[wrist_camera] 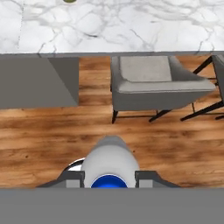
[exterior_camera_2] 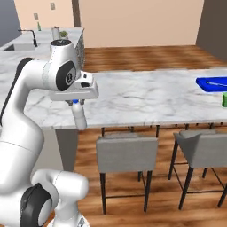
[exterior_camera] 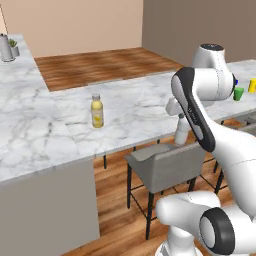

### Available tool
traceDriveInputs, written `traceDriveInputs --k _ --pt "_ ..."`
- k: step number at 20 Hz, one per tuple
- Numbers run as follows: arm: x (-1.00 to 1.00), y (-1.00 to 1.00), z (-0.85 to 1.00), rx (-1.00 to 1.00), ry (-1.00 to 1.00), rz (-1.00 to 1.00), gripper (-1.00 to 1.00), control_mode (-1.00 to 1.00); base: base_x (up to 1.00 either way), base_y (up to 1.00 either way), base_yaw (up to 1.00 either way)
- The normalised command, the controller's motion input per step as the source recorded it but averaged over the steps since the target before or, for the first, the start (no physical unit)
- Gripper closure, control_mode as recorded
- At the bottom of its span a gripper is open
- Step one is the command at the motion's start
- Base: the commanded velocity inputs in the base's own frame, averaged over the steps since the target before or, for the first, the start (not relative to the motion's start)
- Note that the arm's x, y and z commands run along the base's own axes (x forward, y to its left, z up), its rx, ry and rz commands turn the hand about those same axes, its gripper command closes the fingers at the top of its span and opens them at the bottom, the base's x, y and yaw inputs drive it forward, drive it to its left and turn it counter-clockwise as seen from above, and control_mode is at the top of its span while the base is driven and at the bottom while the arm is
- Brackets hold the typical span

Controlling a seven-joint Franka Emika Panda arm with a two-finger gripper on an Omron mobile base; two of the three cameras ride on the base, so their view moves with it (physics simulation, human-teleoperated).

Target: Place the drinks on the dining counter in a tight cluster.

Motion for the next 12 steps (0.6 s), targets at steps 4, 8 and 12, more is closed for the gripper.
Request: traceDriveInputs --k 4,8,12 --pt "0.00 0.00 0.00 0.00 0.00 0.00 1.00 1.00 0.35 -0.35 0.18" --pt "0.00 0.00 0.00 0.00 0.00 0.00 1.00 1.00 0.48 0.00 0.01" --pt "0.00 0.00 0.00 0.00 0.00 0.00 1.00 1.00 0.33 0.20 0.00"
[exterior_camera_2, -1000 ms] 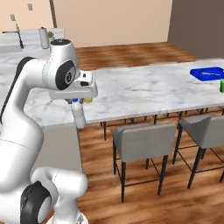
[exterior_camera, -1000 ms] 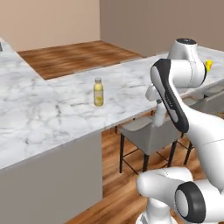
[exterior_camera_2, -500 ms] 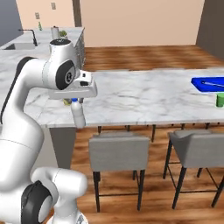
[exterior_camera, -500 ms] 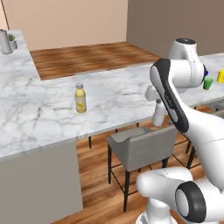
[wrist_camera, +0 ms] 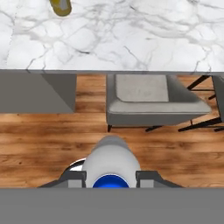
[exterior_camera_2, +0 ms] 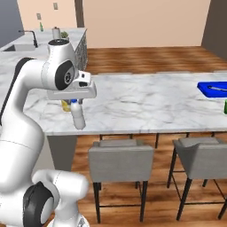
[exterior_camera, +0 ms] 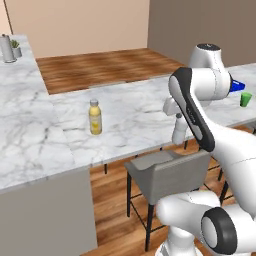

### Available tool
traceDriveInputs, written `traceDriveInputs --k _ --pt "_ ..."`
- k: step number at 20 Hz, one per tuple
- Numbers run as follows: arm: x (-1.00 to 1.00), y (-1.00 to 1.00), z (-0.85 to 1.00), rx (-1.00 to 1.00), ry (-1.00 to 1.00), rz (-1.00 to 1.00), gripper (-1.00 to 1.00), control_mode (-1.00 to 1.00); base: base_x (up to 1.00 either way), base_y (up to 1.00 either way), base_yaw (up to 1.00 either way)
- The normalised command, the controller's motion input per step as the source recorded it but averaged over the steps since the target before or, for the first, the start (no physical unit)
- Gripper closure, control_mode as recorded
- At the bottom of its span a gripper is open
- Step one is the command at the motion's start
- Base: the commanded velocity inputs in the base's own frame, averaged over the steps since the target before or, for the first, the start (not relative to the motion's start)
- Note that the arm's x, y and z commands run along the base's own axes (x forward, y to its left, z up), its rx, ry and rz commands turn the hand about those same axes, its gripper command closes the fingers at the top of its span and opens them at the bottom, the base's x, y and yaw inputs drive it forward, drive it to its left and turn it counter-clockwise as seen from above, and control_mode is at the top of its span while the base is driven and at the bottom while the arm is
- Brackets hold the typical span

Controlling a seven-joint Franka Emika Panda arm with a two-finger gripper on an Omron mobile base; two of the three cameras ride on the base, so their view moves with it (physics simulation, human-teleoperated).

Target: Place the drinks on the dining counter in a tight cluster.

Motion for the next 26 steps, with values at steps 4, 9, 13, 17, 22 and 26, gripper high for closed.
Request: traceDriveInputs --k 4,9,13,17,22,26 --pt "0.00 0.00 0.00 0.00 0.00 0.00 1.00 1.00 0.15 0.54 0.00" --pt "0.00 0.00 0.00 0.00 0.00 0.00 1.00 1.00 0.22 0.27 0.04" --pt "0.00 0.00 0.00 0.00 0.00 0.00 1.00 1.00 0.26 0.41 0.06" --pt "0.00 0.00 0.00 0.00 0.00 0.00 1.00 1.00 0.53 0.15 0.08" --pt "0.00 0.00 0.00 0.00 0.00 0.00 1.00 1.00 0.36 0.33 0.05" --pt "0.00 0.00 0.00 0.00 0.00 0.00 1.00 1.00 0.51 0.38 0.04"
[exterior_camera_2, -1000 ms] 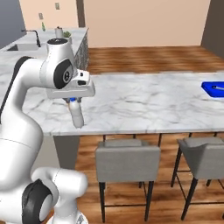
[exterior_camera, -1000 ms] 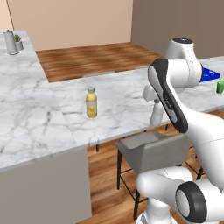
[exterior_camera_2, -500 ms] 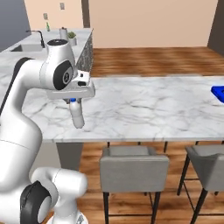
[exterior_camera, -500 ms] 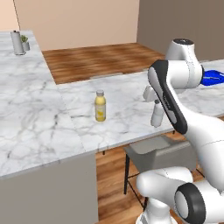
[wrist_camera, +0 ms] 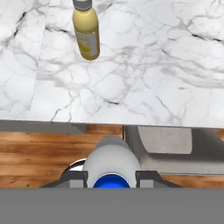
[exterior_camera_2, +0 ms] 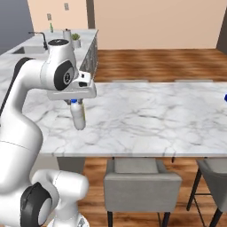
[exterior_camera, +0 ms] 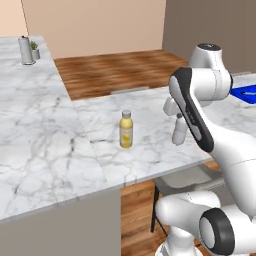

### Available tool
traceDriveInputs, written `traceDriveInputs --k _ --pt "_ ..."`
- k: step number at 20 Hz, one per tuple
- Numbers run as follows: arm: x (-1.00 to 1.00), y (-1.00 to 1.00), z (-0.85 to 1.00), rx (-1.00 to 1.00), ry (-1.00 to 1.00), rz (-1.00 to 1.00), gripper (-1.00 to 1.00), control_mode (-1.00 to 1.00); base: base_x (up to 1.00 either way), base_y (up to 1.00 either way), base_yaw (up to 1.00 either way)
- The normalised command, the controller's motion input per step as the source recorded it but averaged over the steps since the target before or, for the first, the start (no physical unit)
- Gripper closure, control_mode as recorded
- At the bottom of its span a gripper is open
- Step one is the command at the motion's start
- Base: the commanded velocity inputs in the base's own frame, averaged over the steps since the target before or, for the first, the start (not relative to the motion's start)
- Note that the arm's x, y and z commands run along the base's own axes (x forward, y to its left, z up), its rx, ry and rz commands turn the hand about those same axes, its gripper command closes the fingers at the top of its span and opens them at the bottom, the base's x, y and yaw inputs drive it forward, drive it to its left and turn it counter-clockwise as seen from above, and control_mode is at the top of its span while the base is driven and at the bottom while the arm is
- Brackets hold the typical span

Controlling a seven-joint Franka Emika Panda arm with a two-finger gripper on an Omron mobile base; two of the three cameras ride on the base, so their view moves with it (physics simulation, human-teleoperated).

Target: Place the drinks on the dining counter in a tight cluster.

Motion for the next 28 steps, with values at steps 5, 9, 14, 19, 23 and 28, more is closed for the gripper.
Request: traceDriveInputs --k 5,9,14,19,23,28 --pt "0.00 0.00 0.00 0.00 0.00 0.00 1.00 1.00 0.62 0.17 0.01" --pt "0.00 0.00 0.00 0.00 0.00 0.00 1.00 1.00 0.81 -0.01 0.07" --pt "0.00 0.00 0.00 0.00 0.00 0.00 1.00 1.00 0.22 -0.02 0.04" --pt "0.00 0.00 0.00 0.00 0.00 0.00 1.00 1.00 0.00 0.00 0.00" --pt "0.00 0.00 0.00 0.00 0.00 0.00 1.00 1.00 0.10 0.00 0.01" --pt "0.57 0.00 0.00 0.03 -0.01 0.18 1.00 -1.00 0.00 0.00 0.00"
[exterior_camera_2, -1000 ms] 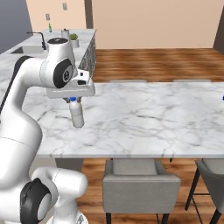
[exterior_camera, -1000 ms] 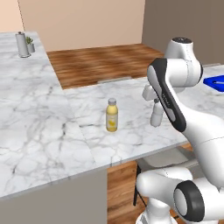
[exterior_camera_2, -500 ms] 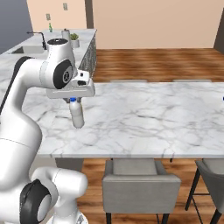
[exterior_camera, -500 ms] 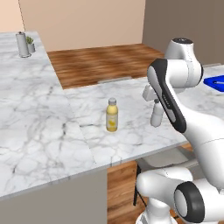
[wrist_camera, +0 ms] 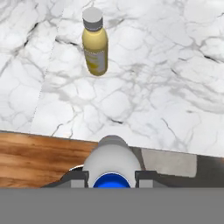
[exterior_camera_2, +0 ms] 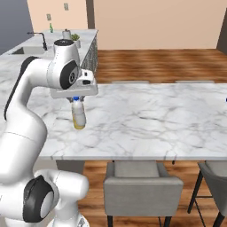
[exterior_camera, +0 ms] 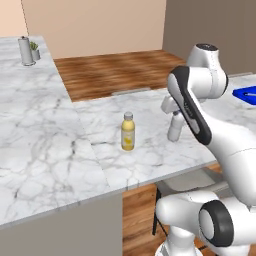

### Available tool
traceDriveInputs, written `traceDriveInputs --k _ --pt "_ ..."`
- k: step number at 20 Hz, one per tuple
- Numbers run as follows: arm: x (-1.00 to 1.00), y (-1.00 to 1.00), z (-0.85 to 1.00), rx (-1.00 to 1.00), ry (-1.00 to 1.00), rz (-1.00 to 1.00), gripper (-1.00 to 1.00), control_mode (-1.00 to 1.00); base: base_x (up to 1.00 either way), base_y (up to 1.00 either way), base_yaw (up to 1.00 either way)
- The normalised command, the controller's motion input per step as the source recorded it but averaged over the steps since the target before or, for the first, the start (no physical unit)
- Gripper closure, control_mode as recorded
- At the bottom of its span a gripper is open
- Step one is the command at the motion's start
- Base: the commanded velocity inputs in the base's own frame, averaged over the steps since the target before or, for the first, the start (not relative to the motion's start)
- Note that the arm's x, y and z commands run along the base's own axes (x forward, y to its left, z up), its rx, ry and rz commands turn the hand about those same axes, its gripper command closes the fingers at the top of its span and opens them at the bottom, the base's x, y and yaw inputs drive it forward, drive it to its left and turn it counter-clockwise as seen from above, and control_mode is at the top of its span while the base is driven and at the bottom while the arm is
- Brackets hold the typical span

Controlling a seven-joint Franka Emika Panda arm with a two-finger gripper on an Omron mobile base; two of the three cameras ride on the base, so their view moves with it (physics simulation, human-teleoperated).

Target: Place the drinks on the dining counter in a tight cluster.

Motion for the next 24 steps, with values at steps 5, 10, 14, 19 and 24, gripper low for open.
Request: traceDriveInputs --k 5,10,14,19,24 --pt "0.85 0.00 0.00 0.00 0.00 0.21 1.00 -1.00 0.00 0.00 0.00" --pt "0.91 0.00 -0.18 -0.02 -0.01 0.07 1.00 -1.00 0.00 0.00 0.00" --pt "0.39 0.00 -0.14 -0.06 0.00 0.00 1.00 -1.00 0.00 0.00 0.00" --pt "0.17 0.00 -0.38 -0.03 0.04 0.00 1.00 -1.00 0.00 0.00 0.00" --pt "0.02 0.00 -0.72 0.00 0.05 0.00 1.00 -1.00 0.00 0.00 0.00"
